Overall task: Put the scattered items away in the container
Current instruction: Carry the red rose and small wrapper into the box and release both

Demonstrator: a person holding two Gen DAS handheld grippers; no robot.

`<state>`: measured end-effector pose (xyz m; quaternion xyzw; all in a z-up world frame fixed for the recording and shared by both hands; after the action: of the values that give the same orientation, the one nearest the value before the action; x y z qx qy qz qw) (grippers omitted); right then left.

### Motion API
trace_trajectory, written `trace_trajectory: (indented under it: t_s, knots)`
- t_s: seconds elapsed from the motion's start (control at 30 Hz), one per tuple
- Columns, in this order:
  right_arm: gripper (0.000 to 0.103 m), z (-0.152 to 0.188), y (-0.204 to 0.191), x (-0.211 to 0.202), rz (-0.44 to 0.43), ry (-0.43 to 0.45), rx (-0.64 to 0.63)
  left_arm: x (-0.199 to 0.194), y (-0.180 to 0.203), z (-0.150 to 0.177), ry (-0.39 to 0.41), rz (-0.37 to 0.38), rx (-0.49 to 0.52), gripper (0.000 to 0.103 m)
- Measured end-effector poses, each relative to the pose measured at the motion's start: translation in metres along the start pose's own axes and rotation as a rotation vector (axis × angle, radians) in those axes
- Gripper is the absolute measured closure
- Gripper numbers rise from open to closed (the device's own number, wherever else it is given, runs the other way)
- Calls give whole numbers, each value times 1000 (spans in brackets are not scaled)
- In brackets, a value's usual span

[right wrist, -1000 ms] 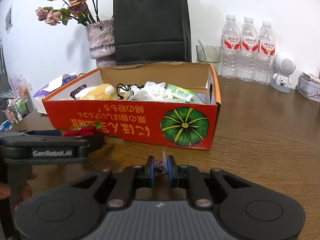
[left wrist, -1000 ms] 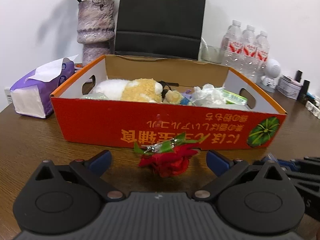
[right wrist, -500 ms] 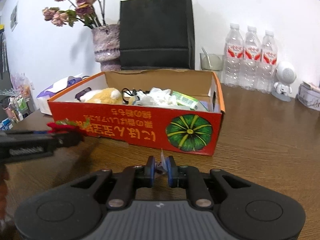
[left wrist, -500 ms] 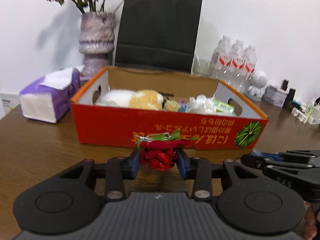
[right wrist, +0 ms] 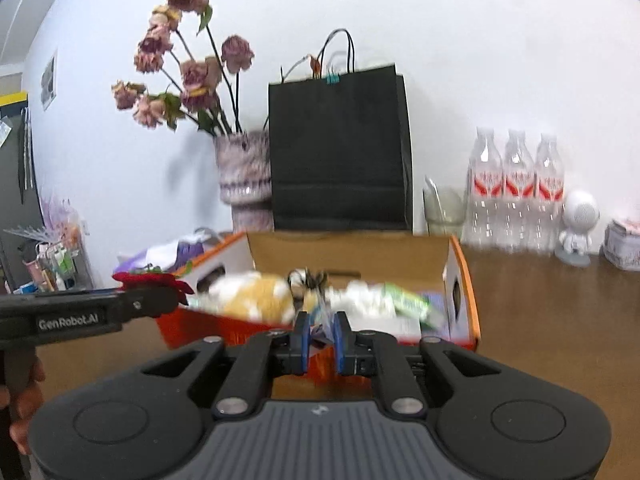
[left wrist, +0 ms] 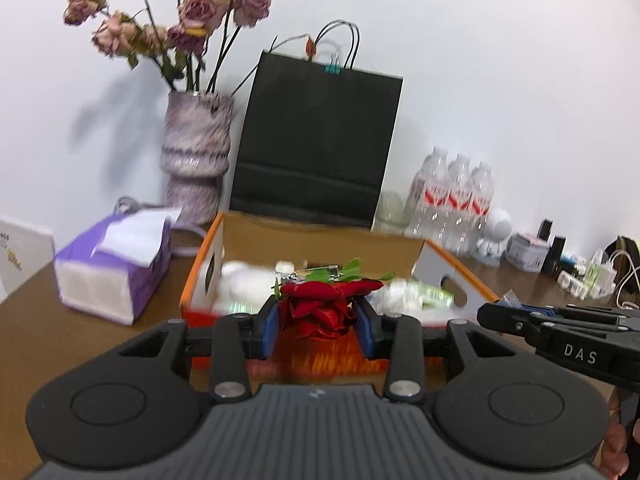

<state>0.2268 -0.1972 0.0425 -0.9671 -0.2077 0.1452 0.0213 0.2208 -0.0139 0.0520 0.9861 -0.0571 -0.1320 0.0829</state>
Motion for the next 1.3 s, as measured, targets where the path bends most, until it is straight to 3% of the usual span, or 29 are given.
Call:
trace_trajectory:
  t_s: [0.2,0.33,0.6,0.67,0.7,0.73,0.77,0.8,0.83,0.87,0.9,0.93,1.03,1.3]
  knots:
    - [92,-35,6,40,26,45,5,40,-7,-29,43,9,-20,63]
    - [92,-39,13,76,25,36,49,70,-14,-35,49,10,-45,63]
    - [92,-17,27,128,33,-76,50,121,-23,-14,-42,-24,-17,62]
    - [92,-12,29,132,36,-101,48,126,-22,-7,-70,-26,-10,60]
    - [90,-10,28,133,36,-113,44,127,-23,-4,-81,-30,-6,54]
    - [87,-8,27,134,34,-123,40,128,-23,-3,-89,-37,-2,48]
    - [83,-7,27,134,34,-133,36,127,-23,-3,-97,-41,1,27]
    - [57,-6,26,134,27,-150,35,126,-23,-4,-98,-43,3,9]
    - [38,-6,26,134,31,-166,39,123,-25,-7,-84,-59,1,2]
    - [28,-6,30,133,58,-178,46,119,-27,-11,-70,-73,3,0]
    - [5,-7,33,132,72,-186,55,116,-28,-16,-58,-76,4,0]
    - [0,-8,36,130,69,-187,69,113,-28,-19,-52,-74,5,0]
    - [0,-10,36,127,47,-205,108,109,-27,-25,-53,-79,7,0]
    - [0,-16,23,123,57,-202,42,106,-20,-28,-58,-71,32,0]
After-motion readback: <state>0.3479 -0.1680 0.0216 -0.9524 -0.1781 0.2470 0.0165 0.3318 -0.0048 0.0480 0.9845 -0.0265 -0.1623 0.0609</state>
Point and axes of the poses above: each gripper's, at about its wrist camera, not at the fingertips, and x roughly the way its jaws point, y to its right, z to its underside, the point moved 8 cm from there along x, roughly the way its jaws point, and after that the axes turned 6 degrees about y, right-handed, at the moved point
